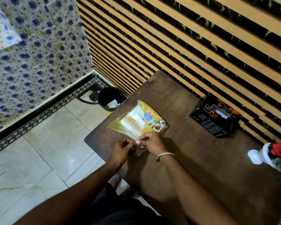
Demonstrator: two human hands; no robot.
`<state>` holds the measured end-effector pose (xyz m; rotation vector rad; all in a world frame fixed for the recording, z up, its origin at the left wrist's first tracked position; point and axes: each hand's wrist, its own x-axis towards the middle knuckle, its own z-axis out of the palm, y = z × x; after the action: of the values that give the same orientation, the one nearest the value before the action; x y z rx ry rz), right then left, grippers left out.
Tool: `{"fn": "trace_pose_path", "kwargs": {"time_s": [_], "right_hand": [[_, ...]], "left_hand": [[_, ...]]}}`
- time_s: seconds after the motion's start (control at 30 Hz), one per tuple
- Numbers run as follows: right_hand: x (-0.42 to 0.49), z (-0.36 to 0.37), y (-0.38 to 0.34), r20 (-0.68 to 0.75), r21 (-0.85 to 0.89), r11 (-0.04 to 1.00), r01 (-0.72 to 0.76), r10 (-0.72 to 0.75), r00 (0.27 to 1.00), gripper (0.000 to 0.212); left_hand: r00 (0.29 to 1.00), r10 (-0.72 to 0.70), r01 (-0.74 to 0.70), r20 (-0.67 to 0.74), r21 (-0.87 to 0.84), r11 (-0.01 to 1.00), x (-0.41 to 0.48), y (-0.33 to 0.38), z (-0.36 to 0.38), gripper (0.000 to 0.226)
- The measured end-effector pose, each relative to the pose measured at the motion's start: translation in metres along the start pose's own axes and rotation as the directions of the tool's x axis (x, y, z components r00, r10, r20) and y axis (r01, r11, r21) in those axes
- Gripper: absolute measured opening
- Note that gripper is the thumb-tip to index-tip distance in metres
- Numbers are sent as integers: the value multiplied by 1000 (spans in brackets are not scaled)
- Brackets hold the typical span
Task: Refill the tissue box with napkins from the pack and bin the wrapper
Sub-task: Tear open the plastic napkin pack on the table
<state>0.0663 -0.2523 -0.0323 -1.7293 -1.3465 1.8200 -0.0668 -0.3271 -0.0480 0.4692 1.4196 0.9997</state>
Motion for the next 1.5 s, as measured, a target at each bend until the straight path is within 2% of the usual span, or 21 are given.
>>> {"fn": "trace_pose_path", "kwargs": {"time_s": [0.07,0.13,0.27,0.43,0.53,0.63,0.8,0.93,1.07,1.17,1.2,1.27,1.33,1.4,1.5], "right_hand": [[0,-1,-1,12,-2,1000,15,-15,1000,12],[-1,-3,-3,44,24,1000,18,-19,999,17],[0,-4,-2,37,-15,999,30,-29,999,21],[-4,-2,3,99,-118,985,126,-115,988,11],[-7,1,5,122,-128,984,128,-113,986,16],[-7,2,5,113,-130,986,101,-86,990,13],[-3,-3,8,58,-159,984,75,-66,996,19],[2,-12,4,-34,-155,984,86,-93,995,25],[5,-16,1,-70,-130,987,99,-109,992,25],[6,-12,2,-103,-160,976,147,-165,981,25],[6,-11,2,-124,-171,972,161,-183,975,25],[7,-8,2,-150,-198,965,173,-204,967,26],[5,-7,0,-142,-256,947,192,-234,962,26],[5,-6,1,-100,-336,915,223,-270,958,21],[3,-1,2,-84,-407,878,251,-309,947,9]], "left_hand": [[999,-4,5,36,-21,1000,-2,-1,-2,10],[998,-39,41,57,-36,999,-4,-2,-1,21],[998,-58,58,-4,55,997,-6,-7,1,4],[993,-85,87,-85,15,996,-6,-9,4,22],[988,-75,78,-134,16,997,-3,-10,8,22],[992,-77,79,-97,20,997,-2,-10,8,19],[998,-54,55,-21,45,998,-4,-16,0,22],[996,-77,77,-52,-12,997,-11,-19,-3,20],[975,-190,184,-117,-66,981,-10,-21,-6,19],[937,-297,278,-182,-124,952,-9,-16,-2,9],[925,-326,303,-196,-135,943,-8,-16,-1,12],[925,-302,305,-229,-24,952,-4,-18,0,22],[954,-130,205,-269,271,940,1,-17,-1,22],[963,39,106,-268,506,856,4,-9,0,28],[955,194,6,-225,669,743,9,2,2,25]]}}
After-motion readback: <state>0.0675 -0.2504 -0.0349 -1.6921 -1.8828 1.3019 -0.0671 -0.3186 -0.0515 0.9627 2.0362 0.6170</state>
